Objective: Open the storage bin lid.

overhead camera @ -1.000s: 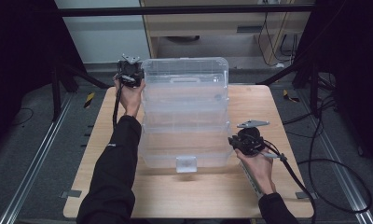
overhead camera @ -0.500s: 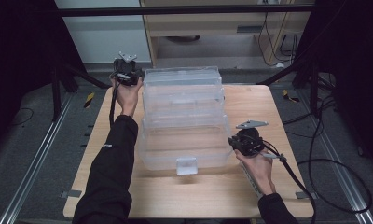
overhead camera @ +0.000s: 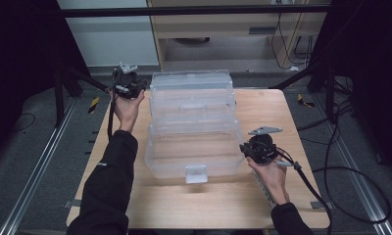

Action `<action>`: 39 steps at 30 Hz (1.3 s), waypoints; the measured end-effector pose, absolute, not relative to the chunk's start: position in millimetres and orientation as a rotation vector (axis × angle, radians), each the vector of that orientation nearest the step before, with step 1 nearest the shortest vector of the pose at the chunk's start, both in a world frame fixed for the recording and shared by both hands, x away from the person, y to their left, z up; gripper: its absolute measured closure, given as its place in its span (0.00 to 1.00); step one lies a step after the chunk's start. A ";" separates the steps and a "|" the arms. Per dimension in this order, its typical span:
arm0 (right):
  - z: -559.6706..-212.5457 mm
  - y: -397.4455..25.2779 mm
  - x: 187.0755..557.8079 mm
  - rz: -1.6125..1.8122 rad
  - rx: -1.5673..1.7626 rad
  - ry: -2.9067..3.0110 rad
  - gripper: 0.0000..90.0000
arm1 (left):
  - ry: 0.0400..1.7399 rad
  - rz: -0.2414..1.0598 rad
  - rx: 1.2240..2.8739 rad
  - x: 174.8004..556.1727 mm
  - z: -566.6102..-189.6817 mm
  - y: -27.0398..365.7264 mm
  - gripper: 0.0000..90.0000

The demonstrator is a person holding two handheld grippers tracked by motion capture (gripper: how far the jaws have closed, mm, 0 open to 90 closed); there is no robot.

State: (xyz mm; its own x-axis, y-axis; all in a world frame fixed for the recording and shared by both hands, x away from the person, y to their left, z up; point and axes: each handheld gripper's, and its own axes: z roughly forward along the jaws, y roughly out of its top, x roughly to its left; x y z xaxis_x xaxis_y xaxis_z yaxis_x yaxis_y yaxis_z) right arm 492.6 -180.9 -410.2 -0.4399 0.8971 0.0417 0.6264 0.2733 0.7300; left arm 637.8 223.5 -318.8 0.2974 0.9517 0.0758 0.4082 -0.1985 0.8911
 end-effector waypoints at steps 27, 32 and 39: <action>-410.0 -182.8 494.1 0.992 1.378 2.183 0.86 | 1.157 0.734 1.776 505.6 -352.3 267.0 0.72; -410.1 -182.9 494.0 0.992 1.376 2.183 0.86 | 1.158 0.709 1.804 491.9 -366.4 265.5 0.72; -410.0 -183.0 494.2 0.992 1.377 2.186 0.86 | 1.158 0.669 1.863 477.4 -384.5 255.3 0.70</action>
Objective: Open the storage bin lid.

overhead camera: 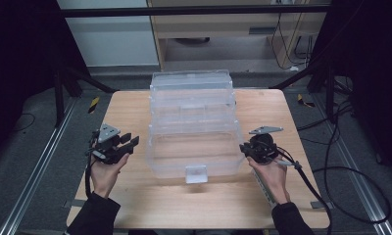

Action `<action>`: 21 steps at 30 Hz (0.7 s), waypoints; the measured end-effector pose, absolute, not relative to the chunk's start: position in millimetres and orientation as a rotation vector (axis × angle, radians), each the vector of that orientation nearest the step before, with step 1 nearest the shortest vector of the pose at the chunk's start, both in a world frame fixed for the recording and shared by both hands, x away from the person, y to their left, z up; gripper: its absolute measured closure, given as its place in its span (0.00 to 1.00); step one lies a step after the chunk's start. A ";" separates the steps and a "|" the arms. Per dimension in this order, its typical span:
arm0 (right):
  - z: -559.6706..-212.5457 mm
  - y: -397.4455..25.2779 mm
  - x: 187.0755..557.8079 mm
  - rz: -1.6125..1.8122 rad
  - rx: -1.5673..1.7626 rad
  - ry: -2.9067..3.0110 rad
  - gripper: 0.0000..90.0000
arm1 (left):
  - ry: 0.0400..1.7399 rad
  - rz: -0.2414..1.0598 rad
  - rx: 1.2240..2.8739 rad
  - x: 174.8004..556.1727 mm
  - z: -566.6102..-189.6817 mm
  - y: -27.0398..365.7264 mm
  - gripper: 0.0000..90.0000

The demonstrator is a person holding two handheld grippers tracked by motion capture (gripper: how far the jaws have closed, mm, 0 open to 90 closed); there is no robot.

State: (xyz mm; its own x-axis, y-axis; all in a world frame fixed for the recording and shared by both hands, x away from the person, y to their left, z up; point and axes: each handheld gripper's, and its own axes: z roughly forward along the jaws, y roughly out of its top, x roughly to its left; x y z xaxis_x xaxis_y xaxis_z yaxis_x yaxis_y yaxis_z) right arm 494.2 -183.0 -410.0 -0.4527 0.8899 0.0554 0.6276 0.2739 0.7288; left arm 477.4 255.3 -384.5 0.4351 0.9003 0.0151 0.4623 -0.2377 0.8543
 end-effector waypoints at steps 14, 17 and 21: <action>-411.7 -183.9 493.0 1.012 1.367 2.174 0.86 | 1.162 0.631 1.995 475.0 -410.7 231.0 0.68; -411.9 -183.7 492.8 1.010 1.363 2.172 0.86 | 1.168 0.616 2.010 476.9 -414.2 228.5 0.70; -412.0 -183.4 492.5 1.008 1.363 2.169 0.86 | 1.155 0.590 2.016 479.3 -418.7 225.7 0.73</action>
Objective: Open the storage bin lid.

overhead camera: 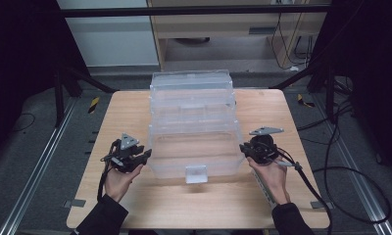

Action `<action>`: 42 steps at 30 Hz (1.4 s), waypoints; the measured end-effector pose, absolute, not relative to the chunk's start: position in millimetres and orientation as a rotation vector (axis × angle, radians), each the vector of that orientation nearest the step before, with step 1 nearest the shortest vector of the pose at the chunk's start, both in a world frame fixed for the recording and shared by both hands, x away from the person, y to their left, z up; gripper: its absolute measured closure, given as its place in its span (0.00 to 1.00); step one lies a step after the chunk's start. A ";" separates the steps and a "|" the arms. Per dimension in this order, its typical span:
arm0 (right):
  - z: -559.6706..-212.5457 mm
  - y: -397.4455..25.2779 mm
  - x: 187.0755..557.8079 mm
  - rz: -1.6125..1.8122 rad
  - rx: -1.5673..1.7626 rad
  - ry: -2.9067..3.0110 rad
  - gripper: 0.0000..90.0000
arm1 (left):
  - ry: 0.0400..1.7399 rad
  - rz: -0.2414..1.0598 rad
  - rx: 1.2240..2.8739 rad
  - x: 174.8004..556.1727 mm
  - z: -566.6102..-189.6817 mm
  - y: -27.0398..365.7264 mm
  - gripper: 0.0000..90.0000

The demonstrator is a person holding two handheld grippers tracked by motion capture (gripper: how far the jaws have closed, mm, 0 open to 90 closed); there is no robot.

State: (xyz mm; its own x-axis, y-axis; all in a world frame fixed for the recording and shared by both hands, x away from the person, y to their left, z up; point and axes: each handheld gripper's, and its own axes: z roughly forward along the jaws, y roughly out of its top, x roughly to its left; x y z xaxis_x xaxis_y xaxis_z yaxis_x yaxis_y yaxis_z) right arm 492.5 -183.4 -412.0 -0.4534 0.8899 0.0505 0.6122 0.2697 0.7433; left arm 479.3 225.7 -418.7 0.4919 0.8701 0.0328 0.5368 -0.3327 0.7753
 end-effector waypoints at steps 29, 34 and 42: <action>-407.7 -176.9 480.7 0.992 1.384 2.202 0.86 | 1.147 0.643 2.040 484.1 -419.4 228.1 0.77; -406.9 -175.2 479.0 0.976 1.383 2.206 0.86 | 1.147 0.645 2.039 484.1 -419.4 228.5 0.78; -406.8 -174.7 478.7 0.970 1.380 2.207 0.86 | 1.137 0.655 2.037 484.2 -419.4 228.6 0.78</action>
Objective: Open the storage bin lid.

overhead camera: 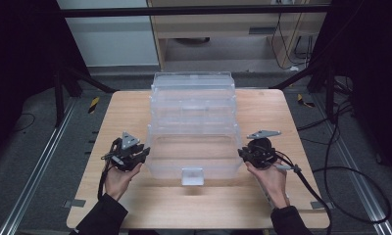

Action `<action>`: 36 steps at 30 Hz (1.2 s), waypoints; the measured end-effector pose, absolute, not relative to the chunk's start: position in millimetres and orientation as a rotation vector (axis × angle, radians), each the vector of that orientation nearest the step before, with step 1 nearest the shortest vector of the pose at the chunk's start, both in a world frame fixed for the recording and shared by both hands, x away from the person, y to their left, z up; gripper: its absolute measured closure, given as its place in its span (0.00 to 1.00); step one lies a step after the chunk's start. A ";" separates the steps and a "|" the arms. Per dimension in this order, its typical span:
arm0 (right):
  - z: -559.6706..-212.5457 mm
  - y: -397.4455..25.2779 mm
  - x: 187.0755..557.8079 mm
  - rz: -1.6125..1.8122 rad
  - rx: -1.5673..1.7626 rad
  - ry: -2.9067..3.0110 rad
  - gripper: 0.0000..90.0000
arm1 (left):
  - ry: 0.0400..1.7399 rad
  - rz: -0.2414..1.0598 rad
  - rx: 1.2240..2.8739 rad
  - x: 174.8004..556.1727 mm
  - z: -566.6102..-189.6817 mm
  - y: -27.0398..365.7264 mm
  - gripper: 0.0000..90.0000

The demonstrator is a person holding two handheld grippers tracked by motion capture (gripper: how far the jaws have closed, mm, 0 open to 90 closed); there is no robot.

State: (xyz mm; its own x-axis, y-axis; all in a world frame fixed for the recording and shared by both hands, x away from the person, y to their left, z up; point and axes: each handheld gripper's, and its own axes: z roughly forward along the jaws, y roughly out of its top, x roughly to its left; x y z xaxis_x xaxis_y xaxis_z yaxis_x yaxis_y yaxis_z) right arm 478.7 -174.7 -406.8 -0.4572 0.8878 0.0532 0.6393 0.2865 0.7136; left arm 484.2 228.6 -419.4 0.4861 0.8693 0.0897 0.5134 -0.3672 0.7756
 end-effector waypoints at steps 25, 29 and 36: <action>-395.6 -184.3 474.8 1.041 1.327 2.173 0.66 | 1.112 0.677 1.990 480.7 -406.5 238.4 0.66; -387.5 -193.2 473.0 1.068 1.317 2.147 0.60 | 1.120 0.717 1.964 477.9 -401.2 246.9 0.62; -375.4 -206.6 470.0 1.088 1.284 2.127 0.51 | 1.153 0.748 1.969 475.6 -405.8 264.0 0.54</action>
